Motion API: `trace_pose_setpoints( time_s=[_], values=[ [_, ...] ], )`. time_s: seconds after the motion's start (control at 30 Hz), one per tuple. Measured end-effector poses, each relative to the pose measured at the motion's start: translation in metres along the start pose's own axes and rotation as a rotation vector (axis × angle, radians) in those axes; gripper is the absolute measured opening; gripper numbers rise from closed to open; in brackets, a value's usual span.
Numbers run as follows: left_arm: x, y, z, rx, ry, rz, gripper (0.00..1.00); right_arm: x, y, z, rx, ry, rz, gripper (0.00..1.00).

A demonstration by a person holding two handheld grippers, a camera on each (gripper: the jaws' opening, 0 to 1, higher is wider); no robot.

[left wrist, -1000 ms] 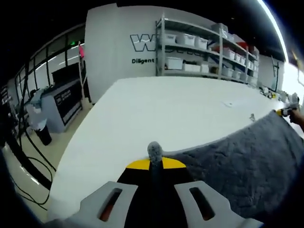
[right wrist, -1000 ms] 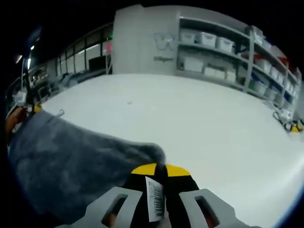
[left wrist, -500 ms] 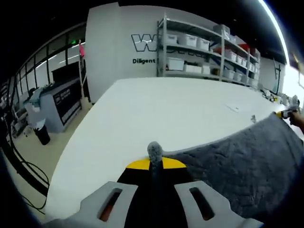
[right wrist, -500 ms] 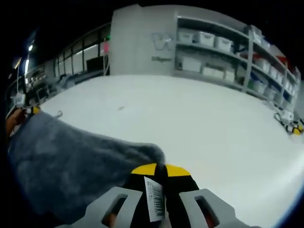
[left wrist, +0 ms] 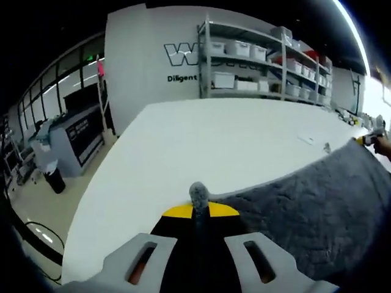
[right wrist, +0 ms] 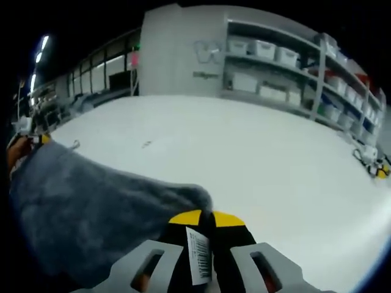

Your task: Open the folded towel by lifting each exposed corner and separating the folded layers until the towel lies flat within the target outline without major curled edges

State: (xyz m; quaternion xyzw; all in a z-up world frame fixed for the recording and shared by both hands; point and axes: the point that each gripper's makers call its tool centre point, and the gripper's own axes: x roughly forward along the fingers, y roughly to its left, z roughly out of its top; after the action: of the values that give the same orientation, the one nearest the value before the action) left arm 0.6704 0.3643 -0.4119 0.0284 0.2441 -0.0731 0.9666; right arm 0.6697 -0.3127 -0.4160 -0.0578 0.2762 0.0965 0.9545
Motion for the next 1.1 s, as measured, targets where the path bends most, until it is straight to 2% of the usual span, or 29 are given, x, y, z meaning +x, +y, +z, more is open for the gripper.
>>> trace_pose_setpoints(
  time_s=[0.13,0.27,0.4,0.5,0.97,1.0,1.03,1.1],
  values=[
    [0.010,0.006,0.006,-0.012,-0.009,0.004,0.05,0.006,-0.002,0.004,0.025,-0.009,0.004,0.00],
    [0.007,0.000,0.004,-0.012,-0.019,0.007,0.04,0.011,0.002,0.006,0.030,-0.011,0.010,0.00],
    [0.014,0.008,0.008,-0.026,-0.027,0.007,0.04,0.013,0.006,0.008,0.031,-0.018,0.010,0.00],
    [0.011,0.001,0.007,-0.017,-0.031,0.015,0.04,0.015,0.009,0.009,0.034,-0.023,0.006,0.00],
    [0.013,0.003,0.008,0.002,-0.041,0.013,0.05,0.007,0.022,0.004,0.014,-0.029,-0.007,0.00],
    [0.013,0.004,0.008,-0.001,-0.041,0.012,0.06,0.006,0.024,0.004,0.004,-0.032,-0.003,0.01],
    [0.012,0.006,0.008,-0.003,-0.039,0.012,0.12,0.007,0.019,0.007,-0.049,-0.044,-0.015,0.08],
    [0.011,0.016,0.013,-0.010,-0.041,0.020,0.49,0.007,0.008,0.012,-0.123,-0.075,-0.072,0.26]
  ],
)
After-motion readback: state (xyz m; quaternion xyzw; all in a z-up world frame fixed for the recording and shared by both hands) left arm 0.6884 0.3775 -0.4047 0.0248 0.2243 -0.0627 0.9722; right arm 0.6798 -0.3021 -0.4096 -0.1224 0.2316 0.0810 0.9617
